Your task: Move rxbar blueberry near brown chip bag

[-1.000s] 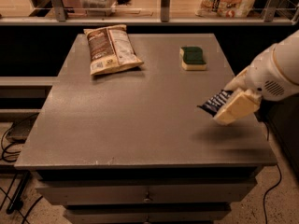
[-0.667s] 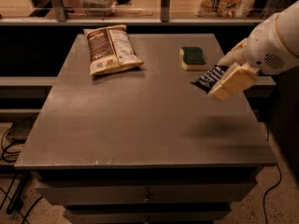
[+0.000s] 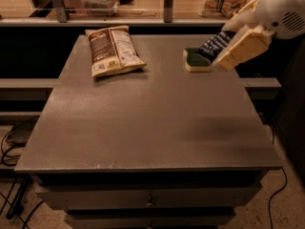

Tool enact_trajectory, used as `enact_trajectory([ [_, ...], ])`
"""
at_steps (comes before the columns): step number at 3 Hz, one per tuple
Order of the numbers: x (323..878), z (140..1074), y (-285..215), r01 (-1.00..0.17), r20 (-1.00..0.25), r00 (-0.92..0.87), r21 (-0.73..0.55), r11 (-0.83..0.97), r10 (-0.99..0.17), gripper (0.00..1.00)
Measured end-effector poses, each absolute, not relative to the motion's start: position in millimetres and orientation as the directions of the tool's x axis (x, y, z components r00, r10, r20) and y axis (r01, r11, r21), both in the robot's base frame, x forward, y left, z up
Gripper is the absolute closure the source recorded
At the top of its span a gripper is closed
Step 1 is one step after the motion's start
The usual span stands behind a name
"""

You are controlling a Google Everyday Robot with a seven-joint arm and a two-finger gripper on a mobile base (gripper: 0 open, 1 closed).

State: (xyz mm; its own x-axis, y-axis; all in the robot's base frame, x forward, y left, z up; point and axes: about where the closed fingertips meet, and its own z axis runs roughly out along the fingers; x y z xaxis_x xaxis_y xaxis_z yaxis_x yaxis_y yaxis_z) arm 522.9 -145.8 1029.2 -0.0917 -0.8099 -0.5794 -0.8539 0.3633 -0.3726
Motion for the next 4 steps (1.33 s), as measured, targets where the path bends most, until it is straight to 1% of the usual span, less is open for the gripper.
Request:
enact_trajectory([
  [1,527,1011,-124,-0.866,-0.606,-0.099,-0.339,0.369,-0.789,1.00],
  [2,548,1004,-83,-0.872,-0.669,-0.062,-0.325,0.366,-0.741,1.00],
  [3,588,989,-22,-0.876,-0.721,-0.008,-0.329,0.352,-0.693,1.00],
  [4,614,977,15,-0.877,-0.734,0.018,-0.337,0.342,-0.679,1.00],
])
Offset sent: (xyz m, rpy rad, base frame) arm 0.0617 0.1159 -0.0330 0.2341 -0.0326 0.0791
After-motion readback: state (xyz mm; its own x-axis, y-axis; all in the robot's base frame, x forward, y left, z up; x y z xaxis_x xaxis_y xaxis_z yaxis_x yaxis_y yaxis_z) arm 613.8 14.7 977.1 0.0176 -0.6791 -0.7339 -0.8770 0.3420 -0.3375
